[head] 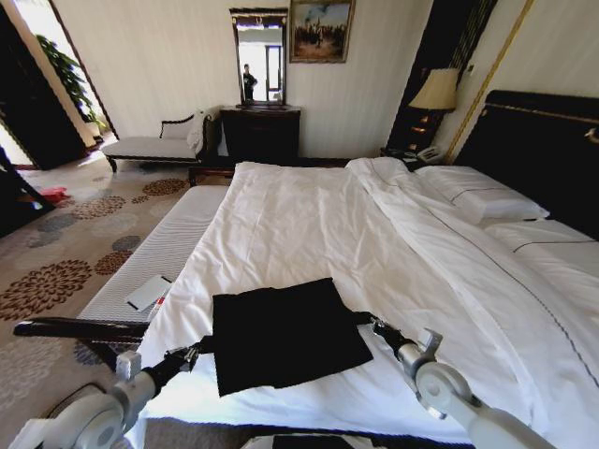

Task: Fold the clothes on the bed.

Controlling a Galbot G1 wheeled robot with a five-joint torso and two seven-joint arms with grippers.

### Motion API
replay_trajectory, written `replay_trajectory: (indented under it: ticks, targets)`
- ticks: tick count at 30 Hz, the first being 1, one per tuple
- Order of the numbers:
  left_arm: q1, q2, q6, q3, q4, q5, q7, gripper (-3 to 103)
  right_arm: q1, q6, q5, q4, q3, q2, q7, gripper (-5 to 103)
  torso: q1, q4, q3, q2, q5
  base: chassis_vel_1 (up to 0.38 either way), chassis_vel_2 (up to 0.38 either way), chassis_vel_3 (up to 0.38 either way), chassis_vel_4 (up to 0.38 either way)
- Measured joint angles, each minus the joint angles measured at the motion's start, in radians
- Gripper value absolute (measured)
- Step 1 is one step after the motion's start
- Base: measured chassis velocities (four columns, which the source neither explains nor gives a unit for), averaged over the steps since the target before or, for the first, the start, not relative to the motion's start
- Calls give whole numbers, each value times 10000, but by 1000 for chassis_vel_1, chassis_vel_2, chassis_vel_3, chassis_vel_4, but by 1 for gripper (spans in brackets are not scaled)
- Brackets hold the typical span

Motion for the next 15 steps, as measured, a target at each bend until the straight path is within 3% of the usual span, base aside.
replay_trajectory:
  ticks: [15]
  targets:
    - [487, 97, -130, -391, 132, 633, 208, 0, 25, -12, -399, -32, -257, 245, 108, 0, 1, 0, 0, 0, -1, 0, 0, 0, 0]
